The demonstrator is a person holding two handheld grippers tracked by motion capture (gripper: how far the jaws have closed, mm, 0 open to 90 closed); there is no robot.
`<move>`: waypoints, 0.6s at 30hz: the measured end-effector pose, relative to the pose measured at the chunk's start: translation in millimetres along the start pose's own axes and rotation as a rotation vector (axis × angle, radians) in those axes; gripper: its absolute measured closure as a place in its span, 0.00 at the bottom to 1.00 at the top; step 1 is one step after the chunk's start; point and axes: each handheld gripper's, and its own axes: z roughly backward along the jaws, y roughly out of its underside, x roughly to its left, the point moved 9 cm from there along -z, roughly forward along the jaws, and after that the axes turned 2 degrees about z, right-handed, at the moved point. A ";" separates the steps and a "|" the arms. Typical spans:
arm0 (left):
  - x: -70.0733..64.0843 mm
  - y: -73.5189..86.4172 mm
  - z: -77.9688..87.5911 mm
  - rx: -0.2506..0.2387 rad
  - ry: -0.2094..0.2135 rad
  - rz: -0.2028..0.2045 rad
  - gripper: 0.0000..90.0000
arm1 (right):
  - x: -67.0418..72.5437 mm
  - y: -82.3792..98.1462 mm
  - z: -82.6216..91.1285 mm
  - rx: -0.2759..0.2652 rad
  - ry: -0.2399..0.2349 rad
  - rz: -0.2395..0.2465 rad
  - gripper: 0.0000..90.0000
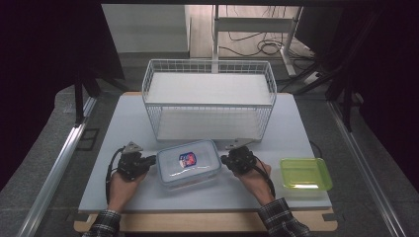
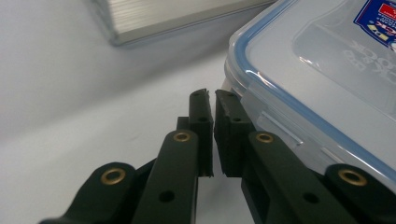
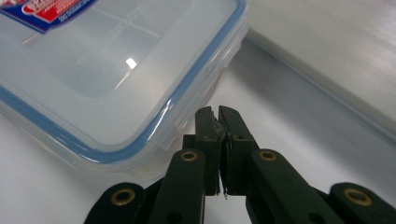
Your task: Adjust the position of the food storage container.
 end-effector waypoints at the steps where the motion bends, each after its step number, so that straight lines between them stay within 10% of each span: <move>1: -3.6 -1.4 -2.8 0.002 0.016 -0.004 0.96 | -0.4 1.9 1.3 0.005 0.001 -0.008 0.97; 18: -41.3 -11.8 -26.0 0.026 0.078 -0.083 0.94 | 15.6 52.4 50.5 0.063 0.020 -0.062 0.99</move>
